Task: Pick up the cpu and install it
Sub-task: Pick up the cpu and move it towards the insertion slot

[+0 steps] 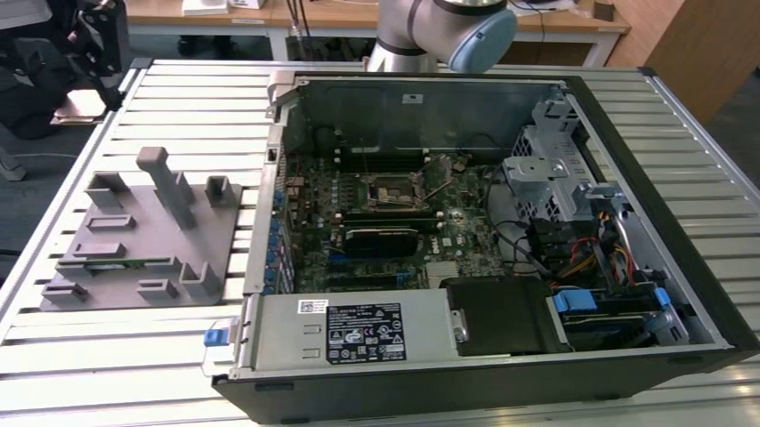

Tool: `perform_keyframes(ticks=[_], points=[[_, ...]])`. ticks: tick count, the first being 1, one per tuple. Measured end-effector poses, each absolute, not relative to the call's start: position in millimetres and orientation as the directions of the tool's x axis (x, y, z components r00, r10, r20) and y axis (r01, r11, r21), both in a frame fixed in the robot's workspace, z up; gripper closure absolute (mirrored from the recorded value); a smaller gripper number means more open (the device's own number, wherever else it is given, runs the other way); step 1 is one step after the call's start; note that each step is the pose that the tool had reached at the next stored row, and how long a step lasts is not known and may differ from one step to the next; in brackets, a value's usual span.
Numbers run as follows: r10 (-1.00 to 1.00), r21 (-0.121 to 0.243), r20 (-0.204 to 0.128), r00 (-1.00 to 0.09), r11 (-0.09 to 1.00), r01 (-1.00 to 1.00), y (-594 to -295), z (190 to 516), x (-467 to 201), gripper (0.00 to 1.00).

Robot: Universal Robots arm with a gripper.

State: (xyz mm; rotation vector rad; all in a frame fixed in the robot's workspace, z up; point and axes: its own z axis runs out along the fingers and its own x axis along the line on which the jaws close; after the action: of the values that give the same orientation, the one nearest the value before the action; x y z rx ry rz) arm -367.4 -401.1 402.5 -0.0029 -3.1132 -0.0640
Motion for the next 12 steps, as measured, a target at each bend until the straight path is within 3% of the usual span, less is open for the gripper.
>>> perform_keyframes(ticks=[12], points=[[0.001, 0.041, 0.028, -1.0, 0.999, 0.002, -401, 402, -345, 0.47]])
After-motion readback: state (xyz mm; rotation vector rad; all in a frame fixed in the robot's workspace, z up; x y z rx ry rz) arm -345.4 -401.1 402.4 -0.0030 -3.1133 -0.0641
